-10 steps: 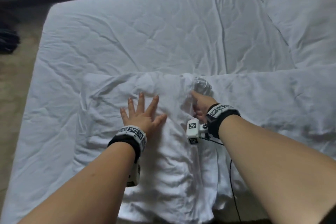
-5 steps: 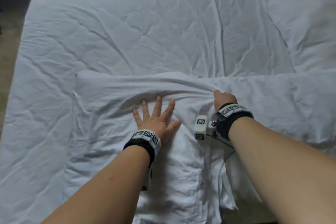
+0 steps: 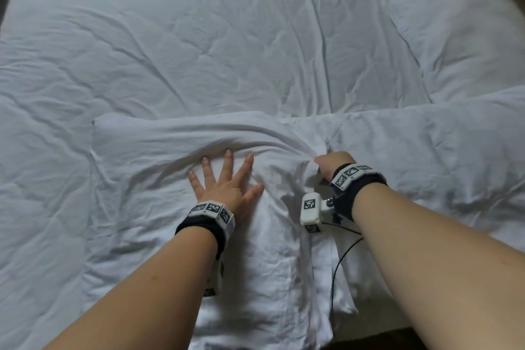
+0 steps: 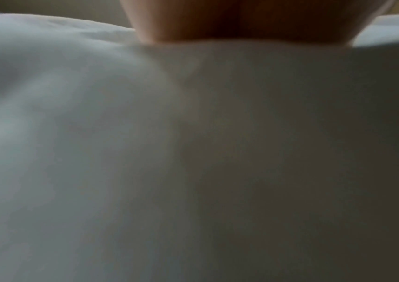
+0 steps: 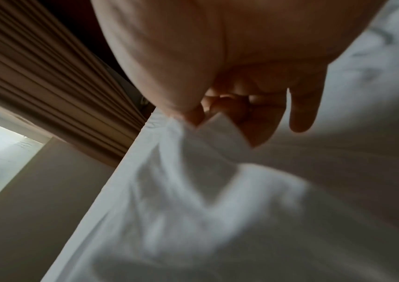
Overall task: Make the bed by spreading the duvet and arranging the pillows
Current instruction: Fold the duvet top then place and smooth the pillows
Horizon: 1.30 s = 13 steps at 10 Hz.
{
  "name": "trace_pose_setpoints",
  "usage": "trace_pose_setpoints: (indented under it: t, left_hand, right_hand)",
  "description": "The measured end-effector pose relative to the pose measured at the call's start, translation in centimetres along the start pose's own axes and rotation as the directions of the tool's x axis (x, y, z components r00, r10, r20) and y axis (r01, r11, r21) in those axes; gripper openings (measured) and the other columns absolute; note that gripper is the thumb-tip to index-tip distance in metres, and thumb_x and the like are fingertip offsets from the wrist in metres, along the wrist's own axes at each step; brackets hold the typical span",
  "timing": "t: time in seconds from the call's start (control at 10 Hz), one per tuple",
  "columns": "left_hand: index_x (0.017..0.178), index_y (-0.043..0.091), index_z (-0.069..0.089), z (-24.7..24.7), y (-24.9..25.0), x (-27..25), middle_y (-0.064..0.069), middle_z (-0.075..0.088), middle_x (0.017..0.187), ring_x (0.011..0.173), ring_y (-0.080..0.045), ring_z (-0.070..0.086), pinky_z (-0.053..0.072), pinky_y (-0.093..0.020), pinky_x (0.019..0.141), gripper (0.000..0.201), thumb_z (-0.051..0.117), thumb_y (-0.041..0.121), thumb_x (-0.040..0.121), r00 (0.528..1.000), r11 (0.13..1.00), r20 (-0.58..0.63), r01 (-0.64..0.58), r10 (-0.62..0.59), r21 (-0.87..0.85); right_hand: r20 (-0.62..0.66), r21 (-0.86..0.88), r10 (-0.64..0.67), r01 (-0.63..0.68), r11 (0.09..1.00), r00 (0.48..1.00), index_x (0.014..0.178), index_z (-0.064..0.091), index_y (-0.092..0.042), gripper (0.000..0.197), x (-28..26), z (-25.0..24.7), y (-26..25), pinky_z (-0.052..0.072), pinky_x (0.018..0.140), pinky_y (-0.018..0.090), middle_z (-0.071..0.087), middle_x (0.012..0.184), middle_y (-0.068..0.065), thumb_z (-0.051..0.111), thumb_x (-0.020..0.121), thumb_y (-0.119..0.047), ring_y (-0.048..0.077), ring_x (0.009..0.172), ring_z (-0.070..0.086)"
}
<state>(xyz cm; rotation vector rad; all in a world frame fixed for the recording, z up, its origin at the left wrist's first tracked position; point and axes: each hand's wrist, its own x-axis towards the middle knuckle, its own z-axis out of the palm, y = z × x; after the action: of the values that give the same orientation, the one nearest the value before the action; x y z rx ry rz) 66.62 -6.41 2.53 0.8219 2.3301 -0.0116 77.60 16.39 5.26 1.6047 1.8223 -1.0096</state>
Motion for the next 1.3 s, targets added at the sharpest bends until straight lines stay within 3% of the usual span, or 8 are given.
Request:
trace_pose_setpoints:
  t: [0.2, 0.3, 0.5, 0.7, 0.8, 1.0, 1.2, 1.3]
  left_hand:
    - [0.154, 0.06, -0.006, 0.1, -0.9, -1.6, 0.013, -0.015, 0.169, 0.155, -0.034, -0.019, -0.011, -0.061, 0.122, 0.075, 0.031, 0.08, 0.092, 0.998, 0.997, -0.063, -0.014, 0.01, -0.07]
    - [0.16, 0.046, 0.008, 0.6, -1.8, -3.4, 0.005, -0.004, 0.172, 0.158, -0.026, -0.008, -0.003, -0.049, 0.127, 0.073, 0.034, 0.071, 0.097, 0.992, 0.982, -0.125, 0.01, -0.034, -0.188]
    - [0.159, 0.03, 0.032, 3.6, -3.3, -9.6, -0.007, 0.017, 0.17, 0.156, -0.026, 0.013, 0.012, -0.044, 0.127, 0.066, 0.047, 0.058, 0.1, 0.875, 0.813, -0.268, 0.208, -0.403, -0.543]
    - [0.157, 0.024, 0.031, 11.5, -0.7, -19.5, -0.012, 0.02, 0.166, 0.151, -0.038, 0.02, 0.016, -0.05, 0.123, 0.088, 0.06, 0.069, 0.087, 0.386, 0.205, 0.015, 0.523, -0.923, -0.827]
    - [0.162, 0.017, 0.014, 15.7, 2.2, -23.2, -0.017, 0.016, 0.166, 0.151, -0.042, 0.021, 0.019, -0.054, 0.123, 0.119, 0.07, 0.075, 0.074, 0.237, -0.198, 0.353, 0.499, -0.905, -0.844]
    - [0.121, 0.013, 0.073, 20.0, 4.3, -22.0, -0.019, 0.075, 0.114, 0.1, -0.045, 0.073, 0.052, -0.062, 0.098, 0.104, 0.091, 0.076, 0.04, 0.678, -0.701, 0.611, 0.196, -0.409, -0.686]
    - [0.1, 0.009, 0.082, 16.8, 6.5, -21.4, -0.018, 0.076, 0.111, 0.104, -0.04, 0.073, 0.05, -0.059, 0.103, 0.042, 0.084, 0.044, 0.077, 0.825, -0.728, 0.431, 0.033, -0.367, -0.684]
    - [0.082, 0.004, 0.083, 15.7, 6.9, -21.4, -0.018, 0.077, 0.105, 0.09, -0.034, 0.076, 0.058, -0.049, 0.091, 0.031, 0.082, 0.035, 0.077, 0.829, -0.73, 0.421, 0.024, -0.368, -0.684]
  right_hand:
    - [0.227, 0.021, -0.015, 0.011, 1.0, 0.974, 0.092, 0.063, -0.007, 0.017, -1.2, 2.4, 3.8, 0.051, 0.052, 0.014, 0.063, 0.1, 0.011, 0.05, 0.101, -0.013, 0.015, 0.081, 0.071]
    - [0.214, 0.02, -0.021, 0.017, 1.0, 0.977, 0.082, 0.067, -0.004, 0.015, -1.2, 3.3, 4.7, 0.063, 0.077, 0.046, 0.07, 0.078, 0.011, 0.059, 0.093, -0.011, 0.027, 0.061, 0.068]
    - [0.1, -0.159, -0.138, 0.153, 0.975, 0.985, 0.124, 0.063, -0.007, 0.053, -1.3, 2.5, 6.5, 0.046, 0.083, 0.032, 0.063, 0.125, 0.017, 0.049, 0.093, -0.048, 0.034, 0.105, 0.061]
    - [0.222, 0.041, -0.234, 0.23, 0.972, 0.947, 0.141, 0.052, 0.002, 0.098, -1.1, 4.8, 9.8, 0.045, 0.106, 0.043, 0.059, 0.134, 0.027, 0.042, 0.088, -0.079, 0.04, 0.119, 0.06]
    - [0.234, 0.004, -0.305, 0.313, 0.95, 0.923, 0.138, 0.056, 0.001, 0.105, -1.8, 5.0, 11.3, 0.044, 0.108, 0.044, 0.061, 0.134, 0.023, 0.039, 0.082, -0.087, 0.036, 0.119, 0.06]
    - [0.417, 0.361, -0.269, 0.113, 0.926, 0.868, 0.133, 0.064, -0.013, 0.122, -3.4, 7.0, 10.6, 0.055, 0.093, 0.056, 0.066, 0.132, 0.012, 0.071, 0.042, -0.093, 0.038, 0.117, 0.064]
    - [0.648, 0.388, -0.325, 0.069, 0.919, 0.689, 0.151, 0.042, -0.036, 0.107, -6.1, 9.5, 8.4, 0.037, 0.108, 0.067, 0.041, 0.153, 0.002, 0.071, 0.061, -0.085, 0.037, 0.14, 0.042]
    - [0.641, 0.489, -0.406, 0.062, 0.87, 0.651, 0.125, 0.07, -0.017, 0.061, -7.7, 10.1, 7.3, 0.062, 0.064, 0.044, 0.075, 0.108, 0.013, 0.075, 0.081, -0.058, 0.029, 0.085, 0.076]
